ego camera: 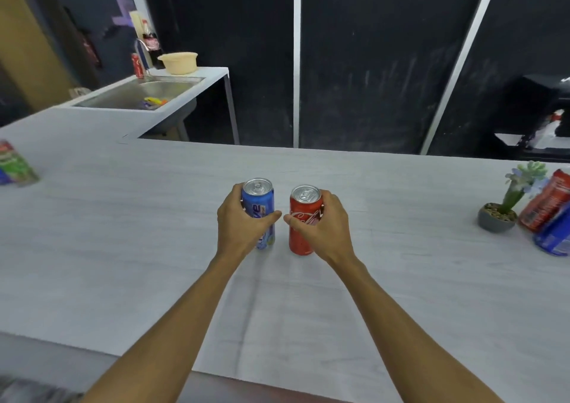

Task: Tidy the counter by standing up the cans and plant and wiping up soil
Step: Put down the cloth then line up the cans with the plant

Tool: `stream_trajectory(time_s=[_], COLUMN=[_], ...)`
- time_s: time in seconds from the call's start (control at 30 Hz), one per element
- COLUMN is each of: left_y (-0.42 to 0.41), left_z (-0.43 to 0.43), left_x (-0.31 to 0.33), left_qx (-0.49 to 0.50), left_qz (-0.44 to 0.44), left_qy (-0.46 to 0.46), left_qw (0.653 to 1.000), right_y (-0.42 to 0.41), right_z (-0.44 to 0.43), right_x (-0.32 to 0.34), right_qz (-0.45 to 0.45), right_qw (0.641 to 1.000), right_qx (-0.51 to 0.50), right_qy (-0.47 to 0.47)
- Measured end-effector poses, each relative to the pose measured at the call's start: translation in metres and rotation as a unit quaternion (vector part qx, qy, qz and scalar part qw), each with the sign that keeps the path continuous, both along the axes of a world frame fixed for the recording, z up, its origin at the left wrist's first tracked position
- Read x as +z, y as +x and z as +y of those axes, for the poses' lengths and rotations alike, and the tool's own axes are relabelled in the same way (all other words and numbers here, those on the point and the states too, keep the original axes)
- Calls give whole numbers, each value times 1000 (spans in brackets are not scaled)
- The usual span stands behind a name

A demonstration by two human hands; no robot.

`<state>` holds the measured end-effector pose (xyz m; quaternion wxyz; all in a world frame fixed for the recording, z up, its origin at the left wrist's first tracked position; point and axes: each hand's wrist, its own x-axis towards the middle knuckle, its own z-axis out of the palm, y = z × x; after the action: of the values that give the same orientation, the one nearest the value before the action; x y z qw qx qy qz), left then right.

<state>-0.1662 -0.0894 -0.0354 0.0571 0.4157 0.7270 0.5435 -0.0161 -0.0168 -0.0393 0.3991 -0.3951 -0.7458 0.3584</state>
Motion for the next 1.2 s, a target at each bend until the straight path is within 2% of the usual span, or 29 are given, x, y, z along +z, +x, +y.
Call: stream_trajectory(time_s=[0.47, 0.87, 1.2], left_y=[-44, -50, -49], left_z=[-1, -2, -6], left_x=[-14, -18, -14], left_qx=[21, 4, -15], left_qz=[-36, -33, -46], left_qy=[4, -10, -18], left_qw=[999, 999, 999], right_y=[-57, -62, -62], right_z=[-6, -9, -6], right_x=[-5, -7, -5], right_qz=[-24, -35, -43], right_qw=[999, 999, 999], right_qx=[21, 2, 24], right_qy=[9, 23, -4])
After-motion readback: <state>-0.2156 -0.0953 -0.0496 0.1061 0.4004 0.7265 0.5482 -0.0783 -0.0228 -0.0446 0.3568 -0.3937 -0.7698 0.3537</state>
